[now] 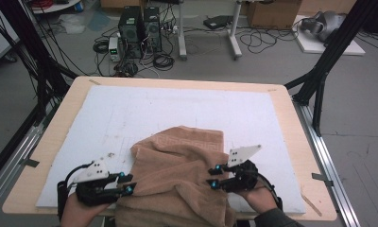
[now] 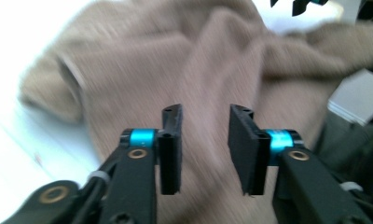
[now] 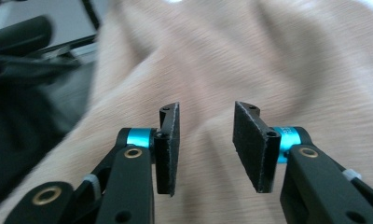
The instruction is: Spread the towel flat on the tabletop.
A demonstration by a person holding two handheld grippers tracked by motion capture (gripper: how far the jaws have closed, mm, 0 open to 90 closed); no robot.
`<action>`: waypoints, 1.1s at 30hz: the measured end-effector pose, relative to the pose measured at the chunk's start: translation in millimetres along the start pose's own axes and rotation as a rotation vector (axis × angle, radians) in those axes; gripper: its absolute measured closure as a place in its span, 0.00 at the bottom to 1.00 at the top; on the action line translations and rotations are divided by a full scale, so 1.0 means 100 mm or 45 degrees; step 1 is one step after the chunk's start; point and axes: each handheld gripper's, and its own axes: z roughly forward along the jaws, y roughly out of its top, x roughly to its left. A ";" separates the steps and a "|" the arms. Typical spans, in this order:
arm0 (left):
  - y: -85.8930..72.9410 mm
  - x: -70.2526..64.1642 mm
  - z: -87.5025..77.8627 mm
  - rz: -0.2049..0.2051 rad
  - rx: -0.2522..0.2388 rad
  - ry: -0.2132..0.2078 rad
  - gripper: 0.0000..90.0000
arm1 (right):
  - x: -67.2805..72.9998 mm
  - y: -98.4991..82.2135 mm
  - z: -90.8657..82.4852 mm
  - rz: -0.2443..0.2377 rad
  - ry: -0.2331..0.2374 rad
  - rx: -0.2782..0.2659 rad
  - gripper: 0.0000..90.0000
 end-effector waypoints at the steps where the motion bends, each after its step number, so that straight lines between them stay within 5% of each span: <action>1: 0.06 0.06 0.04 -0.008 -0.005 0.002 0.68 | -0.07 0.03 -0.03 0.006 -0.018 -0.014 0.66; 4: 0.22 0.27 0.17 -0.027 -0.044 0.049 0.61 | -0.30 0.12 -0.06 0.004 -0.092 -0.013 0.66; 6: 0.30 0.40 0.27 -0.012 -0.051 0.147 0.55 | -0.48 0.17 -0.05 0.024 -0.124 -0.004 0.65; 7: 0.34 0.49 0.33 -0.048 -0.064 0.150 0.53 | -0.57 0.20 -0.03 0.024 -0.147 0.003 0.65; 12: 0.33 0.84 0.60 -0.107 0.033 0.224 0.57 | -0.96 0.22 0.14 0.097 -0.229 0.052 0.64; 15: 0.25 1.01 0.76 -0.169 0.129 0.230 0.57 | -1.12 0.14 0.28 0.132 -0.251 0.086 0.61; 18: 0.19 1.11 0.87 -0.229 0.200 0.193 0.55 | -1.23 0.05 0.42 0.164 -0.239 0.143 0.59; 20: 0.15 1.14 0.92 -0.238 0.251 0.149 0.62 | -1.23 0.03 0.49 0.155 -0.238 0.171 0.62; 24: 0.17 1.14 0.91 -0.213 0.236 0.136 0.92 | -1.24 0.04 0.51 0.117 -0.288 0.166 0.92; 28: 0.25 1.17 0.82 -0.192 0.140 0.238 0.95 | -1.24 0.11 0.53 0.088 -0.244 0.179 0.97; 33: 0.69 1.41 0.72 -0.163 0.031 0.365 0.95 | -1.35 0.55 0.29 0.040 -0.341 0.069 0.97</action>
